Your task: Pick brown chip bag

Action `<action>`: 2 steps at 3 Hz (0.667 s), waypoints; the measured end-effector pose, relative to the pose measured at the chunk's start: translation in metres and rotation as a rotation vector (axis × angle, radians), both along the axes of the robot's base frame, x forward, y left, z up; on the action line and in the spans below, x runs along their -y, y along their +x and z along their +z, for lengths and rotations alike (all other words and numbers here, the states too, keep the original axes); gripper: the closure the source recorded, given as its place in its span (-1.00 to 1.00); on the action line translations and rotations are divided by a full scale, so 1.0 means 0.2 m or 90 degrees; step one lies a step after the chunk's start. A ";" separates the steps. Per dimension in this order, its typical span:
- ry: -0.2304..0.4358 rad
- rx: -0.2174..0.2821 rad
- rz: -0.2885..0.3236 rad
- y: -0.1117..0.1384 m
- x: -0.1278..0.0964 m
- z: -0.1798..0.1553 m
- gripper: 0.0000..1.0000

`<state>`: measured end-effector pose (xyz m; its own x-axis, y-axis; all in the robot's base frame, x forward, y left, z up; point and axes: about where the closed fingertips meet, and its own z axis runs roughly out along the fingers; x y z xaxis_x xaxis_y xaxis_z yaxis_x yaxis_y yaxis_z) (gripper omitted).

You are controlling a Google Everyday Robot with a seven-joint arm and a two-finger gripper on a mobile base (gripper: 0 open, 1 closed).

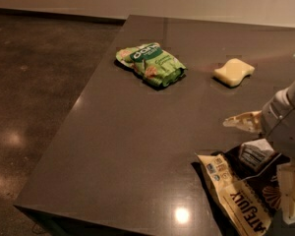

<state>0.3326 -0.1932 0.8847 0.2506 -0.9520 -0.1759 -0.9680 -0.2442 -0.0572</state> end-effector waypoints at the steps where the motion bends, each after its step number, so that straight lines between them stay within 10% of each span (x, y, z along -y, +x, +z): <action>1: -0.012 0.000 0.014 0.00 -0.03 -0.08 -1.00; 2: -0.028 0.007 0.024 0.00 -0.03 -0.12 -1.00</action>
Offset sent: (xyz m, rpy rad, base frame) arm -0.0011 0.0023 -0.0353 -0.0787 -0.0131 0.0575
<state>0.3334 -0.1879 0.8604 0.2882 -0.9486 -0.1308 -0.9574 -0.2832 -0.0560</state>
